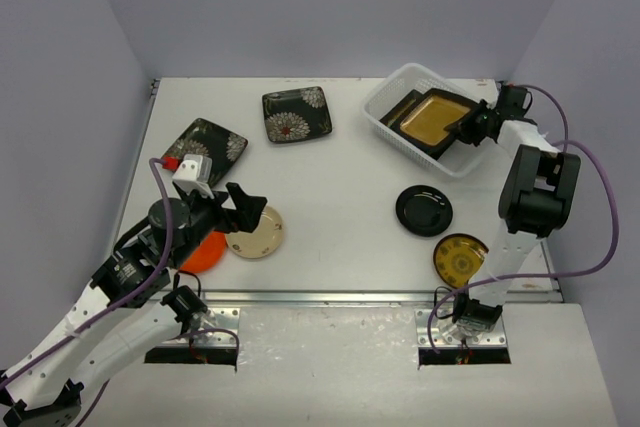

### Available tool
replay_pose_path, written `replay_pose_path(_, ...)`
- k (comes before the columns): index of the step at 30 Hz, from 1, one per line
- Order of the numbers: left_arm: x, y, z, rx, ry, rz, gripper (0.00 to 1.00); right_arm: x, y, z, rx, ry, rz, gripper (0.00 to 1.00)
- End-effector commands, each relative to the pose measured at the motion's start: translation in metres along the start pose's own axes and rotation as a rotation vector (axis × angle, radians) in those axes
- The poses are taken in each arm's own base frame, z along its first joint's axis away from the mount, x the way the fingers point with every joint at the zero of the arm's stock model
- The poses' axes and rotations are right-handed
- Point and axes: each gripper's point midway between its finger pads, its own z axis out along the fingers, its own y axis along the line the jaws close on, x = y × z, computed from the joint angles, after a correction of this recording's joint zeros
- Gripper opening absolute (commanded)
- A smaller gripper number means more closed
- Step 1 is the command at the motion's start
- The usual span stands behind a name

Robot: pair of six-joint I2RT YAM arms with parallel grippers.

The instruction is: Place the plates into the plastic bin on the countertop

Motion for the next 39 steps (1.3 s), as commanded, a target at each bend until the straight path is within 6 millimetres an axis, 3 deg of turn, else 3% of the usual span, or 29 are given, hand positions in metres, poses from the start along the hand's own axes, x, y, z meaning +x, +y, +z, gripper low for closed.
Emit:
replay_pose_path(1, -0.009, -0.008, 0.002, 0.035, -0.032, 0.006, 1.0, -0.024, 0.037, -0.007, -0.094, -0.044, -0.006, 0.43)
replay_pose_path(2, -0.009, -0.008, 0.002, 0.035, -0.031, 0.006, 1.0, -0.023, 0.036, -0.006, -0.09, -0.04, -0.003, 0.45)
replay_pose_path(4, -0.01, -0.008, 0.001, 0.035, -0.035, 0.005, 1.0, -0.021, 0.031, -0.005, -0.072, -0.03, 0.001, 0.69)
replay_pose_path(6, -0.01, -0.008, 0.001, 0.036, -0.037, 0.005, 1.0, -0.019, 0.03, -0.006, -0.066, -0.023, -0.002, 0.8)
replay_pose_path(9, -0.009, -0.009, 0.003, 0.038, -0.031, 0.008, 1.0, -0.017, 0.033, -0.012, -0.069, -0.022, -0.014, 0.88)
replay_pose_path(10, -0.008, -0.009, 0.003, 0.035, -0.026, 0.009, 1.0, -0.016, 0.037, -0.019, -0.071, -0.026, -0.023, 0.99)
replay_pose_path(16, -0.006, -0.006, 0.007, 0.014, -0.012, 0.015, 1.0, -0.014, 0.058, -0.056, -0.108, -0.067, -0.075, 0.99)
replay_pose_path(21, -0.006, -0.003, 0.007, -0.008, -0.012, 0.014, 1.0, -0.013, 0.086, -0.086, -0.194, -0.078, -0.128, 0.99)
replay_pose_path(26, -0.006, -0.001, 0.008, -0.017, -0.011, 0.01, 1.0, -0.014, 0.085, -0.082, -0.145, -0.009, -0.142, 0.99)
replay_pose_path(28, -0.007, 0.0, 0.007, -0.023, -0.016, 0.004, 1.0, -0.003, 0.087, -0.086, -0.117, 0.014, -0.16, 0.99)
replay_pose_path(33, -0.008, 0.017, 0.015, -0.16, -0.001, -0.029, 1.0, 0.05, 0.145, -0.135, -0.17, -0.025, -0.425, 0.99)
replay_pose_path(35, -0.007, 0.016, 0.024, -0.195, 0.017, -0.089, 1.0, 0.092, 0.173, -0.164, -0.204, -0.054, -0.59, 0.99)
replay_pose_path(39, 0.003, 0.017, 0.059, -0.278, 0.083, -0.148, 1.0, 0.182, 0.171, -0.196, -0.469, 0.063, -0.633, 0.99)
